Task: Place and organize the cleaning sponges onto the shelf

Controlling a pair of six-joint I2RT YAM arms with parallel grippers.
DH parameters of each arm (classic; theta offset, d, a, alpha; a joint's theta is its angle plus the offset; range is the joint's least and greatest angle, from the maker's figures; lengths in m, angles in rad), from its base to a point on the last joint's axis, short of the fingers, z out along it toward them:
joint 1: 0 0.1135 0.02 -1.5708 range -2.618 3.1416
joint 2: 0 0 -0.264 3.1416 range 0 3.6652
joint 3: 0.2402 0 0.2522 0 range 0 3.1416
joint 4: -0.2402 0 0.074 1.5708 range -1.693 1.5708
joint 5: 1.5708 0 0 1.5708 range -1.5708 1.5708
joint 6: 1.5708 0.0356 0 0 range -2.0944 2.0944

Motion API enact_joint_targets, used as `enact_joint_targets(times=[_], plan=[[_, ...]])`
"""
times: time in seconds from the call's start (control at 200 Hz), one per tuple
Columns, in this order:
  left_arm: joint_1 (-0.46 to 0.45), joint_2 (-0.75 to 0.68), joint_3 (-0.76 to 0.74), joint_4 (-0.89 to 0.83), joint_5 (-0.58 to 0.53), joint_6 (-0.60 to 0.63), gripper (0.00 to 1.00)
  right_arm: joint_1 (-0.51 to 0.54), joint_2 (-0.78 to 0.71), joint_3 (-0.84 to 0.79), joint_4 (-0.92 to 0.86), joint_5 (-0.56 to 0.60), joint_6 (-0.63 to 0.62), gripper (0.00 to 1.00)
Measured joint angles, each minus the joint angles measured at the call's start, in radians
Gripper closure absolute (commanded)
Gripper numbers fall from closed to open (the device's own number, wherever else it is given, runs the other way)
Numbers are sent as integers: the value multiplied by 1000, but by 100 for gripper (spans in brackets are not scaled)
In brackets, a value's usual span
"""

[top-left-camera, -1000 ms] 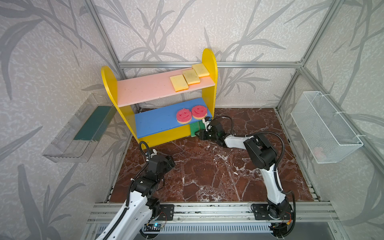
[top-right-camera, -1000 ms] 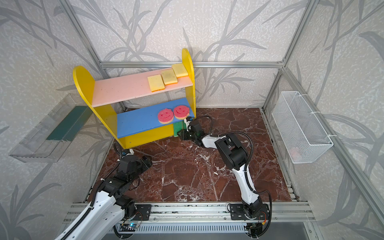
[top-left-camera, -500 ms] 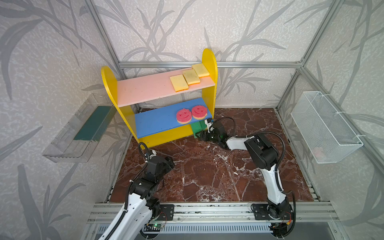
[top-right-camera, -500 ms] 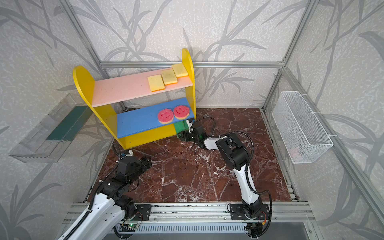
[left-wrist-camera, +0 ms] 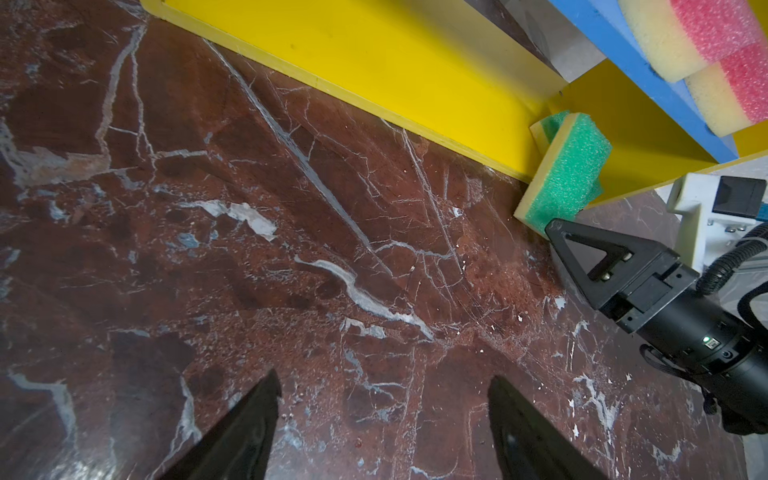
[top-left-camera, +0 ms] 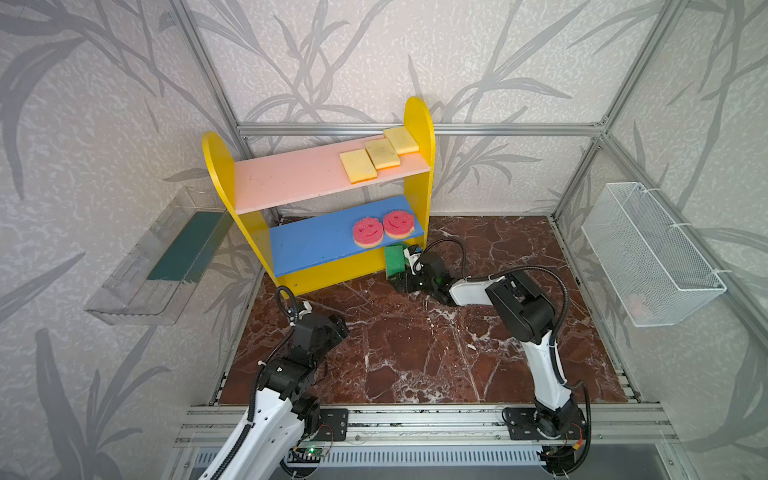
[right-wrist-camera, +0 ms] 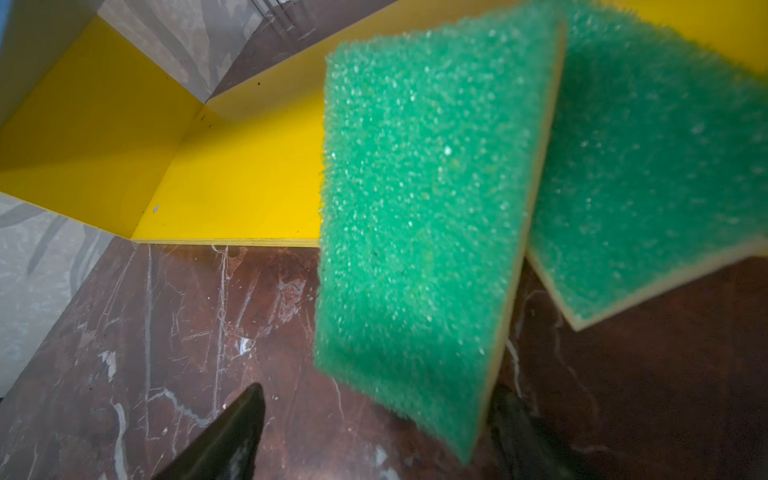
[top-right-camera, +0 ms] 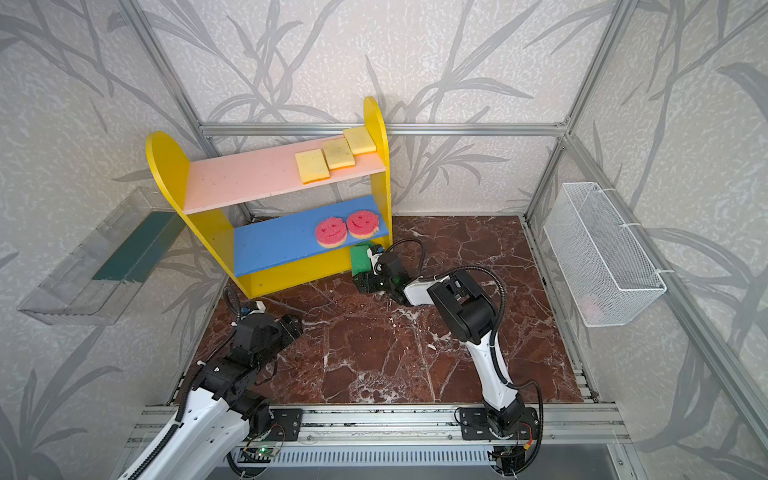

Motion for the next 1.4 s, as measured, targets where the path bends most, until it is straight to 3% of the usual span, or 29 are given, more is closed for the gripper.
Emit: enact_joint_targets(times=[0.36, 0.61, 0.815, 1.065, 1.229, 1.399], plan=[[0, 13, 4, -8, -1, 1, 20, 9, -66, -43, -100, 41, -89, 14], [0, 13, 28, -22, -5, 5, 19, 9, -72, -45, -124, 47, -108, 49], [0, 13, 29, -22, -5, 5, 19, 9, -72, -43, -118, 28, -87, 62], [0, 13, 28, -22, -5, 6, 20, 1, -44, 7, -95, -10, -40, 87], [0, 13, 29, -22, -9, 7, 19, -8, -26, 27, -88, -16, -18, 95], [0, 13, 28, -22, -13, 7, 19, -24, -20, 36, -89, -16, -11, 97]])
